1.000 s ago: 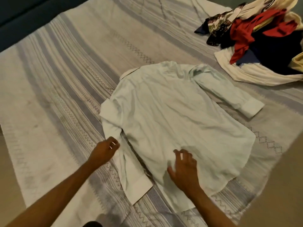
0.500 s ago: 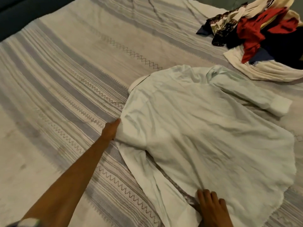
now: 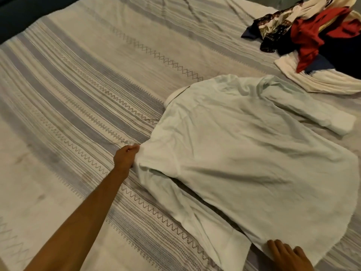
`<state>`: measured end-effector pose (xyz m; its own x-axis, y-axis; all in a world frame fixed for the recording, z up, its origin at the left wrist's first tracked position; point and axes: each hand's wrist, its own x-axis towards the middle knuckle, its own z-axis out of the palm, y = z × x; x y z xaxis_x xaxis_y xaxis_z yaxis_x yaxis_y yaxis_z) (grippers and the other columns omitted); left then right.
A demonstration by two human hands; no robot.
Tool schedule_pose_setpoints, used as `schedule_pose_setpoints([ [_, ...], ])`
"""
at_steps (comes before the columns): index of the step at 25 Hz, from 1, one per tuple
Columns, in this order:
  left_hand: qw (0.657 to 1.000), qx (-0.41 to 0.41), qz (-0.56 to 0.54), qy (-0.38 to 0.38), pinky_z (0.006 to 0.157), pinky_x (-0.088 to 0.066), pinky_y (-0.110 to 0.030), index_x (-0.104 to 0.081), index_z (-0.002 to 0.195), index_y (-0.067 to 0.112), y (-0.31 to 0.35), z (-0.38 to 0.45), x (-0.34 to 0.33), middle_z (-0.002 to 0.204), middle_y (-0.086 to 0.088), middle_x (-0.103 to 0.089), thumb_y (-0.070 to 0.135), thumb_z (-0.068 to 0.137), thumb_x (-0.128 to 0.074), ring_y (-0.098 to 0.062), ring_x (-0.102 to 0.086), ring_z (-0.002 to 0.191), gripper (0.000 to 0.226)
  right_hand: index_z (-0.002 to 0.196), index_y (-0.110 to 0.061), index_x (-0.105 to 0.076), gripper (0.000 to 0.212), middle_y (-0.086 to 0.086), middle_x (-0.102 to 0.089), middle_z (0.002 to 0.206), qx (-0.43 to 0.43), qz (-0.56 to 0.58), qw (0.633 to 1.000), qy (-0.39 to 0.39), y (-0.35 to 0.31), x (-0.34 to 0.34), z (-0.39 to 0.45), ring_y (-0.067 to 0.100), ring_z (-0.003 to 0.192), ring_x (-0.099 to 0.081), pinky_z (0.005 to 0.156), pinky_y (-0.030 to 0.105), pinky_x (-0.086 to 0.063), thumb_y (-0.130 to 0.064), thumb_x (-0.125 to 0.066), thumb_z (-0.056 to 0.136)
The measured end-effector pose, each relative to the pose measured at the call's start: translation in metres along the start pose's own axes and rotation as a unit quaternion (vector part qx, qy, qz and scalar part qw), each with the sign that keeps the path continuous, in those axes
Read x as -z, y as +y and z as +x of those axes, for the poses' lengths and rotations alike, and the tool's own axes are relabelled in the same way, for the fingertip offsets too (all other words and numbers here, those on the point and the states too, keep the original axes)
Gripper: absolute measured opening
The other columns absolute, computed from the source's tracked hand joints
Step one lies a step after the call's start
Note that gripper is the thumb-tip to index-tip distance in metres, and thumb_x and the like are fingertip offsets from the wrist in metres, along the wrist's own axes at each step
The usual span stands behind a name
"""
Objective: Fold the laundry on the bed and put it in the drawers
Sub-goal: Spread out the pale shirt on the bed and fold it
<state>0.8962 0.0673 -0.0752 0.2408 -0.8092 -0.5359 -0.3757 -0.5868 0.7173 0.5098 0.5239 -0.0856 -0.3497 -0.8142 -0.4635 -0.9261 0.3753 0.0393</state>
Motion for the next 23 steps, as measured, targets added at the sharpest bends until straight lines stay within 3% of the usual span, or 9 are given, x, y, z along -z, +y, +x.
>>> schedule_pose_setpoints([
  [4, 0.985, 0.096, -0.036, -0.139, 0.098, -0.057, -0.045, -0.074, 0.109, 0.016, -0.013, -0.012, 0.002, 0.118, -0.004, -0.075, 0.067, 0.075, -0.082, -0.027, -0.072, 0.107, 0.062, 0.085, -0.012, -0.062, 0.022, 0.011, -0.048, 0.07, -0.014, 0.035, 0.999, -0.01, 0.016, 0.001, -0.018, 0.03, 0.051, -0.053, 0.056, 0.038, -0.027, -0.011, -0.04, 0.086],
  [7, 0.937, 0.132, -0.015, -0.323, 0.088, -0.058, -0.039, -0.068, 0.125, 0.009, -0.013, -0.049, 0.007, 0.122, -0.011, -0.075, 0.046, 0.091, -0.075, -0.029, -0.073, 0.11, 0.051, 0.091, -0.014, -0.058, 0.028, 0.012, -0.055, 0.07, -0.133, 0.155, 0.975, -0.089, 0.025, -0.004, -0.036, 0.033, 0.055, -0.059, 0.06, 0.04, -0.026, -0.032, -0.054, 0.071],
  [10, 0.949, 0.091, -0.046, -0.298, 0.077, -0.064, -0.037, -0.065, 0.127, 0.001, -0.01, -0.061, 0.016, 0.121, -0.017, -0.074, 0.029, 0.088, -0.077, -0.032, -0.074, 0.103, 0.049, 0.113, -0.029, -0.054, 0.026, -0.001, -0.066, 0.098, -0.166, 0.097, 0.971, -0.145, 0.041, 0.002, -0.053, 0.027, 0.087, -0.07, 0.077, 0.044, -0.046, -0.046, -0.045, 0.096],
  [11, 0.962, 0.069, -0.078, -0.252, 0.073, -0.065, -0.036, -0.066, 0.123, -0.001, -0.007, -0.058, 0.02, 0.122, -0.018, -0.074, 0.026, 0.084, -0.08, -0.031, -0.075, 0.098, 0.049, 0.113, -0.03, -0.048, 0.022, -0.004, -0.066, 0.102, -0.256, 0.16, 0.945, -0.125, 0.046, 0.004, -0.056, 0.023, 0.093, -0.069, 0.083, 0.044, -0.049, -0.049, -0.043, 0.102],
  [13, 0.977, 0.039, -0.103, -0.181, 0.068, -0.065, -0.035, -0.068, 0.121, 0.004, 0.006, -0.052, 0.024, 0.125, -0.017, -0.072, 0.025, 0.086, -0.079, -0.027, -0.074, 0.094, 0.041, 0.105, -0.017, -0.055, 0.022, 0.006, -0.07, 0.086, -0.411, 0.393, 0.821, -0.053, 0.043, 0.007, -0.064, 0.027, 0.078, -0.068, 0.084, 0.046, -0.055, -0.039, -0.054, 0.103],
  [16, 0.978, 0.047, 0.04, -0.2, 0.07, -0.061, -0.039, -0.068, 0.127, 0.013, 0.014, -0.059, 0.028, 0.115, -0.013, -0.076, 0.045, 0.092, -0.074, -0.027, -0.073, 0.094, 0.048, 0.096, -0.002, -0.064, 0.014, 0.014, -0.069, 0.069, -0.455, 0.732, 0.497, -0.096, 0.023, 0.007, -0.066, 0.03, 0.065, -0.067, 0.072, 0.04, -0.053, -0.014, -0.07, 0.092],
  [17, 0.968, 0.061, 0.081, -0.227, 0.074, -0.061, -0.041, -0.069, 0.125, 0.015, 0.01, -0.063, 0.028, 0.112, -0.011, -0.077, 0.056, 0.09, -0.072, -0.03, -0.074, 0.098, 0.055, 0.097, -0.004, -0.064, 0.018, 0.014, -0.07, 0.076, -0.456, 0.772, 0.43, -0.105, 0.014, 0.006, -0.064, 0.031, 0.074, -0.068, 0.073, 0.041, -0.052, -0.014, -0.075, 0.087],
  [20, 0.962, 0.095, 0.063, -0.249, 0.092, -0.059, -0.047, -0.069, 0.129, 0.017, -0.01, -0.081, 0.019, 0.119, -0.008, -0.076, 0.065, 0.083, -0.074, -0.033, -0.072, 0.107, 0.067, 0.111, -0.007, -0.065, 0.024, 0.015, -0.069, 0.108, -0.465, 0.803, 0.366, -0.063, -0.005, -0.001, -0.057, 0.03, 0.103, -0.067, 0.085, 0.045, -0.059, -0.015, -0.077, 0.091],
  [23, 0.987, 0.095, 0.012, -0.131, 0.087, -0.055, -0.041, -0.064, 0.132, 0.002, -0.036, -0.086, -0.002, 0.125, -0.013, -0.07, 0.049, 0.074, -0.088, -0.033, -0.068, 0.107, 0.078, 0.104, -0.008, -0.065, 0.013, 0.012, -0.07, 0.106, -0.471, 0.822, 0.317, -0.046, -0.005, 0.0, -0.053, 0.022, 0.096, -0.067, 0.06, 0.033, -0.064, -0.009, -0.073, 0.093],
])
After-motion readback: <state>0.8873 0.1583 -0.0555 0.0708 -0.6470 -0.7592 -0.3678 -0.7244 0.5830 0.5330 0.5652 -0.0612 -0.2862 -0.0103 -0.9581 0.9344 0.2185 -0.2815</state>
